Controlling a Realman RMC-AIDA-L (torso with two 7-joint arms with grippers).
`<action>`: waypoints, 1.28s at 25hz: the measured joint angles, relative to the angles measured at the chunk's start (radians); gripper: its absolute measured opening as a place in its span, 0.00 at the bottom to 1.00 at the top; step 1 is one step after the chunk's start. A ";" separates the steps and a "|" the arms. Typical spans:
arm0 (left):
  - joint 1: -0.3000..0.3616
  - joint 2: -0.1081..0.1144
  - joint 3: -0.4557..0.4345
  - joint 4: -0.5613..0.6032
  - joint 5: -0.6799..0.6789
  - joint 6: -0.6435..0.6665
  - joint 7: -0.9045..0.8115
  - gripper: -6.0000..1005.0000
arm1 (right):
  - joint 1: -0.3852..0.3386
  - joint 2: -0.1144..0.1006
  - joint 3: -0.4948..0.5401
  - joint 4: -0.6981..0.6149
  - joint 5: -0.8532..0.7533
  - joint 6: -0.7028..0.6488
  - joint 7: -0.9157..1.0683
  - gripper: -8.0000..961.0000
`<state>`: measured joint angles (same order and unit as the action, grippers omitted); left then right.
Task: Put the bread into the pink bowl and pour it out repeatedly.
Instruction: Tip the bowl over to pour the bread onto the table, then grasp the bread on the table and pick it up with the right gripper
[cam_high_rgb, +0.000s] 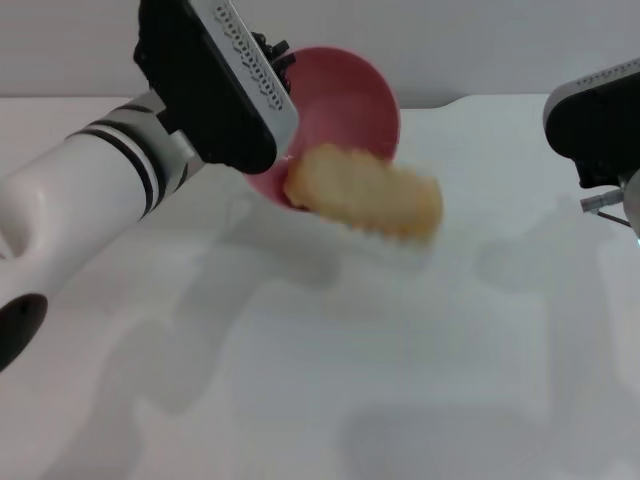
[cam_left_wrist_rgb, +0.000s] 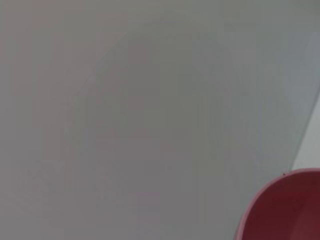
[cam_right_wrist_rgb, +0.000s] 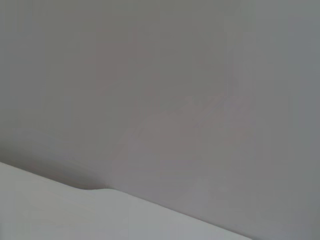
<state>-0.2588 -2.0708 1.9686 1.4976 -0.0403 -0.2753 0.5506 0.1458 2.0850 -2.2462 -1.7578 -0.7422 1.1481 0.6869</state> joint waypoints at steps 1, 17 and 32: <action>0.002 0.000 0.000 0.002 0.000 0.004 0.000 0.05 | 0.000 0.000 0.000 0.000 0.000 0.000 -0.002 0.05; -0.194 0.004 -0.087 0.010 -0.020 -0.502 -0.267 0.05 | 0.014 -0.002 -0.005 0.011 0.020 -0.001 -0.012 0.07; -0.402 0.000 -0.276 -0.025 -0.286 -1.003 -0.253 0.05 | 0.054 -0.005 -0.017 0.052 0.148 -0.030 -0.075 0.08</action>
<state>-0.6604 -2.0704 1.6929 1.4722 -0.3265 -1.2783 0.2978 0.1996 2.0797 -2.2629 -1.7062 -0.5940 1.1182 0.6118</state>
